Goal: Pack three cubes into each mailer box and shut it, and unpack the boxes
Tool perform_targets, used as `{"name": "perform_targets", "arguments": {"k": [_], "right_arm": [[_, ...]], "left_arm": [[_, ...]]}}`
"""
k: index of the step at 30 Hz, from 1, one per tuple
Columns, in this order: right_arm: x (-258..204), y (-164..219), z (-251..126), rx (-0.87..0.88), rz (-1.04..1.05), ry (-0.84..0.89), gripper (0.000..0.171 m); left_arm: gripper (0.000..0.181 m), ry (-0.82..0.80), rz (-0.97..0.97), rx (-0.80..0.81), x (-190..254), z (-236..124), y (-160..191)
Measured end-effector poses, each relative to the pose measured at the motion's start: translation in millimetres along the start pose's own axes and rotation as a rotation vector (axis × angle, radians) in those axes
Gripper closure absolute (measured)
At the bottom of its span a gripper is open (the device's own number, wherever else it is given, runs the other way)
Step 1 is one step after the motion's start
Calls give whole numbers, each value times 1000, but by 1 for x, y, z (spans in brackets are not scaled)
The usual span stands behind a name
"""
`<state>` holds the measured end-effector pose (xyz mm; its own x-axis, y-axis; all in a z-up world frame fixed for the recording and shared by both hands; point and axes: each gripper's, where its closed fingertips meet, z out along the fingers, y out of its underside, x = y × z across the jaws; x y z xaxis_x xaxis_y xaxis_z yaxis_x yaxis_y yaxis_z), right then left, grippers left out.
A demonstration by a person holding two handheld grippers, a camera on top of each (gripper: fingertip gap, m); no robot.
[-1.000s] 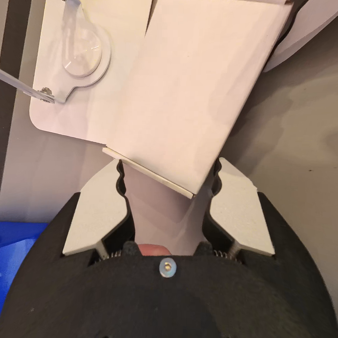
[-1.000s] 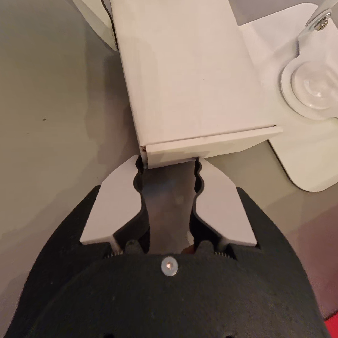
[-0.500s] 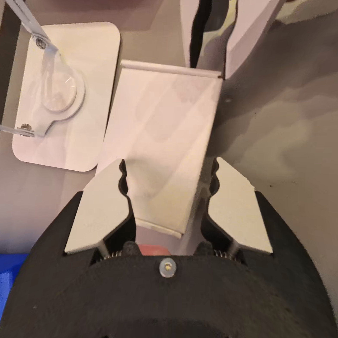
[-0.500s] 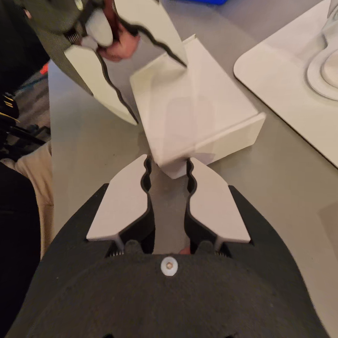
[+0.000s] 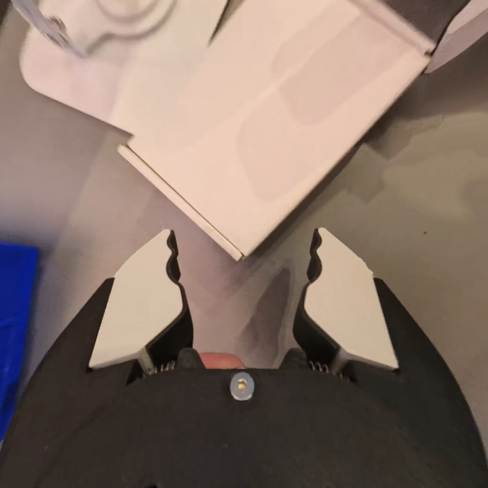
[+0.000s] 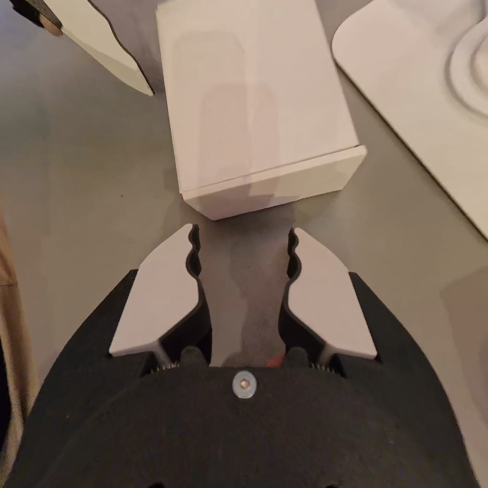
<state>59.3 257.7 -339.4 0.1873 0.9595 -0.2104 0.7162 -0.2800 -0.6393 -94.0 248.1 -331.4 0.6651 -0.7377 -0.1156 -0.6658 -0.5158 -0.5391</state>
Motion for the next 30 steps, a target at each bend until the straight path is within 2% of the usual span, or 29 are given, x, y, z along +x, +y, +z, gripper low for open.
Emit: {"name": "perform_targets", "arguments": {"k": [5,7,11,15,23,30], "right_arm": [[-13,0,19,-22,-26,-22,109],[-9,-1,20,-20,-25,3,113],[-6,1,15,-9,6,1,119],[-10,-3,8,34,69,-66,119],[-12,-16,-17,139,179,-171,119],[-8,-21,-26,188,203,-161,114]], "left_arm": [[95,98,-59,42,21,20,2],[94,54,-60,39,18,23,0],[105,76,-91,83,22,17,-8],[106,82,-97,124,24,9,-16],[102,32,-52,222,27,-3,-31],[98,-140,85,295,25,-9,-47]]}}
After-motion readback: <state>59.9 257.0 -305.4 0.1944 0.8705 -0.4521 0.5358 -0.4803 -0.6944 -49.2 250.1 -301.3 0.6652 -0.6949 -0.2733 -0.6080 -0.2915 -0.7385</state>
